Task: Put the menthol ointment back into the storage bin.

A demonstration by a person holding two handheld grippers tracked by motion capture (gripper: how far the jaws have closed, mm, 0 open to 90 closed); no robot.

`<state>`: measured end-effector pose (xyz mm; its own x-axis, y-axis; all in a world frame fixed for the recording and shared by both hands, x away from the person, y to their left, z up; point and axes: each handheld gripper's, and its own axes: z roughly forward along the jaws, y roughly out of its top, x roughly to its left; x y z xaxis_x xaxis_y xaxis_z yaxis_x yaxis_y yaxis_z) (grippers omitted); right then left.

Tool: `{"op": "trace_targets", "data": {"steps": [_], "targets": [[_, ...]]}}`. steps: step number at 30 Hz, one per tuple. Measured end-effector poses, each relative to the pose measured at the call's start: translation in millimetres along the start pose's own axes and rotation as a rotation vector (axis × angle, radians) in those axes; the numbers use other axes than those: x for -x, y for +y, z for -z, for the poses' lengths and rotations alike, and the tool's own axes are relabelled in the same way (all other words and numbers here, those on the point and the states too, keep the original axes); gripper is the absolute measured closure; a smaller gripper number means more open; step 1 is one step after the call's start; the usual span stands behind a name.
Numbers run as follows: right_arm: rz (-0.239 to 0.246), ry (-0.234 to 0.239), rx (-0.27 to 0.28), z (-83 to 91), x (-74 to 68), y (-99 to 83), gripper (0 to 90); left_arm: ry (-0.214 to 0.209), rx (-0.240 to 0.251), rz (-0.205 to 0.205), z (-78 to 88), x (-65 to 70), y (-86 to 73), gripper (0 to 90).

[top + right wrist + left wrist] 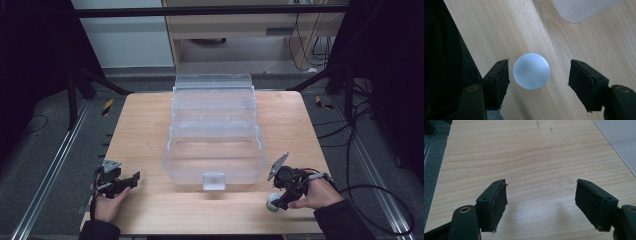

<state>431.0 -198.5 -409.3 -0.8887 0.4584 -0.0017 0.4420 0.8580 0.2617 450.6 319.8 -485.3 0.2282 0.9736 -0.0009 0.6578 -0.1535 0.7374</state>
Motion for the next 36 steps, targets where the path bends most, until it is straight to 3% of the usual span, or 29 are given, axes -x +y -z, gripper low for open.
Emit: {"op": "trace_targets", "data": {"steps": [9, 26, 36], "targets": [[0.000, 0.014, -0.007, -8.4, 1.7, -4.6, 35.4, 0.001, 0.001, 0.000, -0.6, 0.0, 0.1, 24.9], [0.046, 0.045, -0.099, -28.3, -2.3, 3.9, 46.6, 0.002, -0.004, 0.001, -0.9, -0.7, -0.1, 25.0], [0.026, 0.049, -0.124, -28.6, -0.8, 5.0, 50.0, 0.004, -0.008, 0.001, -1.3, -0.7, -0.3, 25.0]]}}
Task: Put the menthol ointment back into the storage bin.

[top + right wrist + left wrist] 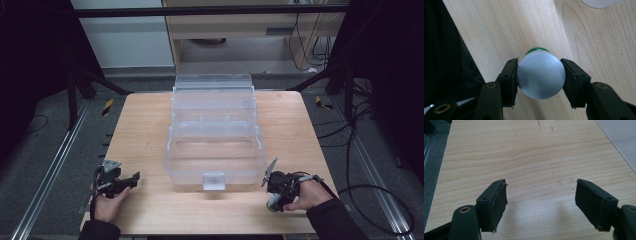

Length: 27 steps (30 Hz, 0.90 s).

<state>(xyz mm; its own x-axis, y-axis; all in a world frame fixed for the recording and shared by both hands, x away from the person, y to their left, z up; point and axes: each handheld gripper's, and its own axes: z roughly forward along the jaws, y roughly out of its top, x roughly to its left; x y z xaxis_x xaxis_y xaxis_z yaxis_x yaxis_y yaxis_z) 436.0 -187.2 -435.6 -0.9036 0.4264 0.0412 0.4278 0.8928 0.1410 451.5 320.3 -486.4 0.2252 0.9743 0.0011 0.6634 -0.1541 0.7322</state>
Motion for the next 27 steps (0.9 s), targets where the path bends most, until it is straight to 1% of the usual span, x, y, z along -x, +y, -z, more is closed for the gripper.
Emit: {"op": "trace_targets", "data": {"steps": [2, 4, 7, 8, 9, 10, 12, 14, 18, 19, 21, 24, 27], "targets": [[0.002, -0.004, -0.011, 2.1, -0.4, 0.3, 50.1, 0.000, 0.000, 0.000, 0.2, -0.1, 0.0, 25.0], [-0.002, -0.006, -0.008, 7.7, -0.6, 1.0, 50.1, 0.000, 0.001, -0.001, 0.5, -0.2, 0.1, 25.0], [-0.013, -0.007, 0.016, 19.7, 0.3, 2.0, 50.1, 0.000, 0.001, 0.000, 0.4, -0.2, 0.0, 25.0], [-0.016, -0.014, 0.031, 29.4, 1.1, 2.8, 50.1, -0.001, 0.000, 0.000, 0.2, -0.1, 0.0, 25.0], [-0.016, -0.014, 0.031, 29.4, 1.1, 2.8, 50.1, -0.001, 0.000, 0.000, 0.2, -0.1, 0.0, 25.0], [-0.029, -0.015, 0.047, 40.3, 1.7, 3.6, 50.1, -0.001, -0.001, 0.000, 0.1, -0.1, 0.0, 25.0], [-0.026, -0.016, 0.054, 43.6, 2.4, 3.8, 50.1, -0.001, -0.001, 0.000, 0.2, -0.3, 0.0, 25.0], [-0.032, -0.019, 0.074, 53.4, 3.0, 4.3, 50.1, -0.001, -0.001, 0.000, 0.3, -0.4, -0.1, 25.0], [-0.039, -0.018, 0.090, 68.6, 3.5, 6.2, 50.1, -0.001, -0.002, 0.000, 0.2, -0.4, -0.1, 25.0], [-0.044, -0.020, 0.099, 75.9, 3.8, 7.6, 50.1, -0.001, -0.003, 0.000, 0.2, -0.2, 0.0, 25.0], [-0.043, -0.022, 0.100, 78.6, 4.3, 8.2, 50.1, 0.000, -0.004, 0.000, 0.2, -0.3, 0.0, 25.0], [-0.050, -0.027, 0.103, 89.6, 6.3, 11.6, 50.1, -0.001, -0.001, 0.000, 0.3, -0.4, -0.1, 25.0], [-0.051, -0.032, 0.121, 100.2, 9.5, 15.3, 50.1, -0.001, -0.001, 0.000, 0.5, -0.4, -0.1, 25.0]]}}
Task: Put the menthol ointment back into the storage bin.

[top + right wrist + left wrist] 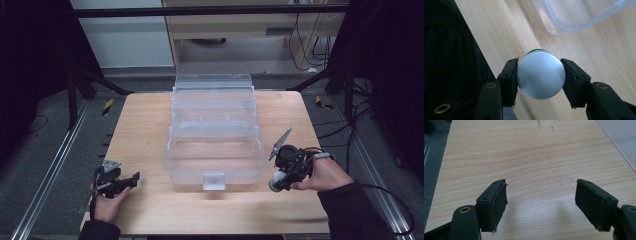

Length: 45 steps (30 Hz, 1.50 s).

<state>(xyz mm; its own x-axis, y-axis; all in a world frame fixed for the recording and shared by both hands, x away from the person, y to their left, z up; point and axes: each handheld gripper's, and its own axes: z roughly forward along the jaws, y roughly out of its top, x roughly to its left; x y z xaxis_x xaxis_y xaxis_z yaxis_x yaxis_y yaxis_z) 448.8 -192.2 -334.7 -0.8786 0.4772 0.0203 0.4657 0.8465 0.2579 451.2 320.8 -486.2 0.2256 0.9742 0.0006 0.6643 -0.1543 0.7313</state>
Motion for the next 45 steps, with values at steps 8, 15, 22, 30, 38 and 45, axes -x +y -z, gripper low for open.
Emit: {"op": "trace_targets", "data": {"steps": [8, 15, 22, 30, 38, 45], "targets": [[-0.005, 0.003, 0.034, 22.8, 12.4, 19.9, 50.1, -0.001, -0.001, 0.002, -0.3, -0.3, 0.0, 25.0], [-0.019, -0.009, 0.059, 28.2, 23.3, 40.4, 50.1, -0.004, -0.001, 0.002, -0.3, -0.1, 0.2, 25.0], [-0.018, -0.013, 0.058, 25.2, 32.3, 57.4, 50.1, -0.005, -0.002, 0.003, -0.8, -0.4, 0.4, 25.0], [0.005, 0.000, 0.039, 9.3, 37.5, 78.9, 50.2, -0.005, -0.002, 0.003, -1.0, -1.2, 0.4, 25.0], [0.011, -0.003, 0.003, -16.2, 42.7, 93.2, 50.2, -0.006, -0.003, 0.002, -1.0, -1.3, 0.3, 25.1], [0.014, -0.003, -0.034, -38.6, 46.2, 96.0, 50.2, -0.005, -0.003, 0.003, -1.0, -1.9, 0.3, 25.1]]}}
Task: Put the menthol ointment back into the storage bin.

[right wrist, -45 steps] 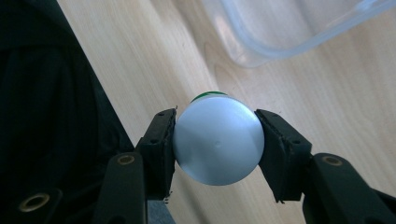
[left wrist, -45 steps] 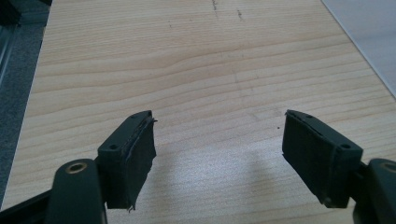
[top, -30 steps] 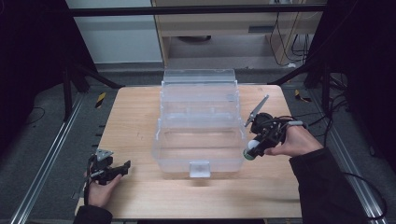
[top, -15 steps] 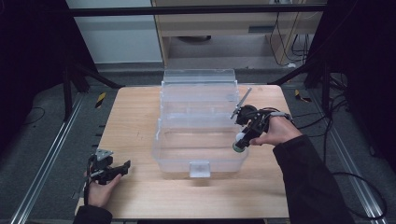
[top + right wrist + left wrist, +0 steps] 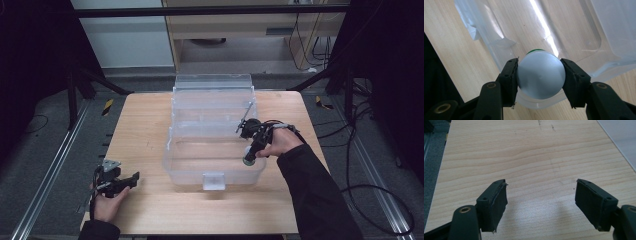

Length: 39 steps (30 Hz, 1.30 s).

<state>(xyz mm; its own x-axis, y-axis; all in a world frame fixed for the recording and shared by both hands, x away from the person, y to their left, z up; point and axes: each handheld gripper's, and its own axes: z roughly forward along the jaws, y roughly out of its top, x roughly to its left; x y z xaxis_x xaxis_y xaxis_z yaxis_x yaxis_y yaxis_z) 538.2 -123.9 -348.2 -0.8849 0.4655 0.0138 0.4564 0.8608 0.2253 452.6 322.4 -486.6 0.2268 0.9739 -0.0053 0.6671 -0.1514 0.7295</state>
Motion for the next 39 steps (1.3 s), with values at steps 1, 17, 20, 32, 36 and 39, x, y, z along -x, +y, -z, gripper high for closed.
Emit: {"op": "trace_targets", "data": {"steps": [1, 17, 20, 32, 36, 39], "targets": [[0.000, 0.001, 0.000, -3.1, 0.7, -0.3, 50.2, 0.000, 0.000, 0.000, 0.0, 0.0, 0.0, 25.1], [0.018, 0.014, -0.035, -37.3, 4.3, -11.6, 50.1, 0.001, -0.001, 0.001, -0.4, -0.5, -0.1, 25.2], [0.013, 0.017, -0.042, -41.5, 5.3, -14.4, 50.0, 0.002, -0.001, 0.001, -0.5, -0.5, -0.2, 25.3], [0.017, 0.020, -0.050, -49.4, 7.0, -23.7, 49.8, 0.002, -0.003, -0.001, -0.7, -0.5, -0.1, 25.2], [0.021, 0.015, -0.049, -49.3, 6.2, -24.1, 49.7, 0.001, -0.003, -0.001, -0.5, -0.3, -0.1, 25.2], [0.027, 0.012, -0.042, -49.5, 6.0, -24.8, 49.5, 0.002, -0.005, -0.002, -0.7, -0.4, -0.2, 25.2]]}}
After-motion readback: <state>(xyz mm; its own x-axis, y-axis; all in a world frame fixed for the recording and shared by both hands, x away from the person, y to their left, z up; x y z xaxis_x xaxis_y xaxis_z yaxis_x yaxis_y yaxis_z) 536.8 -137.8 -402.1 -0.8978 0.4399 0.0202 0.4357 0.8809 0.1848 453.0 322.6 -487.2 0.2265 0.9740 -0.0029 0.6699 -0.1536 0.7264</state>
